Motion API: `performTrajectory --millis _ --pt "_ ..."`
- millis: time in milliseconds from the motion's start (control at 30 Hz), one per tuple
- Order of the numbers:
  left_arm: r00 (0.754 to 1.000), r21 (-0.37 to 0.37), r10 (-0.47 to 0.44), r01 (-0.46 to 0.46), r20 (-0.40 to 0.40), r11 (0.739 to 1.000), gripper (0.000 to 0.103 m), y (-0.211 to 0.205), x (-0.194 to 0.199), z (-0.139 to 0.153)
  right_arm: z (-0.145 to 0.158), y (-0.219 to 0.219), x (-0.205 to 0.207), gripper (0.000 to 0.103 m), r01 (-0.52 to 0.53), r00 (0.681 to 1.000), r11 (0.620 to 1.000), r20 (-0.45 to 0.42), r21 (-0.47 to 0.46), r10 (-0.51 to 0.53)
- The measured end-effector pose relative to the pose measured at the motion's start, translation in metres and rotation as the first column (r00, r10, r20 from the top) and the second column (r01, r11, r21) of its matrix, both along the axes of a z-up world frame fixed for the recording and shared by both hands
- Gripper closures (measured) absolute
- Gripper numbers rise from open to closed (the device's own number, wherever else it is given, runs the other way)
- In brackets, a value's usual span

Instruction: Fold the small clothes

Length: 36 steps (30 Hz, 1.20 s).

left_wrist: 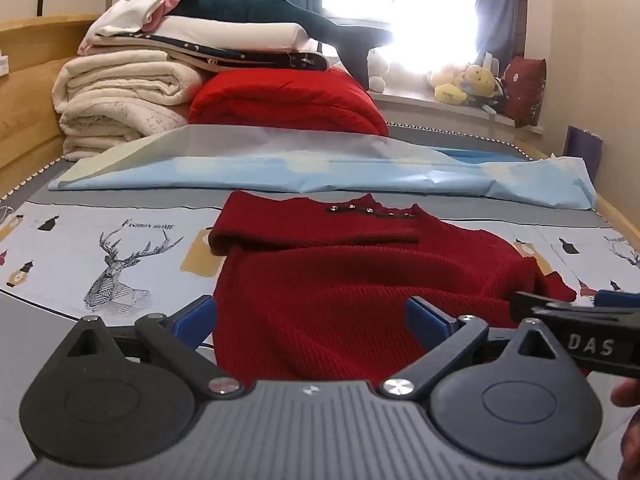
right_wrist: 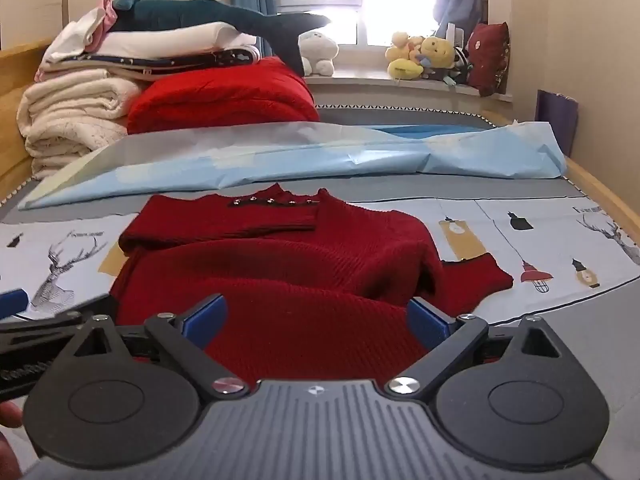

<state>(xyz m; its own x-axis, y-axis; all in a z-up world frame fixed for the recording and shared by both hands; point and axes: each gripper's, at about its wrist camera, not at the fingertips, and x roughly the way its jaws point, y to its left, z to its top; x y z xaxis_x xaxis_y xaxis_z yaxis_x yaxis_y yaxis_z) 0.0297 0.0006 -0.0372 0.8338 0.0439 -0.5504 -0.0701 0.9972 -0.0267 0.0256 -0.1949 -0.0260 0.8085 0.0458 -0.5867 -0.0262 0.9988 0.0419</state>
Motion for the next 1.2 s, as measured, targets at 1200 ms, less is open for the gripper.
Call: performTrajectory --millis 1200 --pt "0.998 -0.060 0.004 -0.008 -0.065 0.998 0.001 0.009 -0.007 -0.013 -0.008 0.008 -0.008 0.016 0.003 0.999 1.000 -0.045 0.012 -0.002"
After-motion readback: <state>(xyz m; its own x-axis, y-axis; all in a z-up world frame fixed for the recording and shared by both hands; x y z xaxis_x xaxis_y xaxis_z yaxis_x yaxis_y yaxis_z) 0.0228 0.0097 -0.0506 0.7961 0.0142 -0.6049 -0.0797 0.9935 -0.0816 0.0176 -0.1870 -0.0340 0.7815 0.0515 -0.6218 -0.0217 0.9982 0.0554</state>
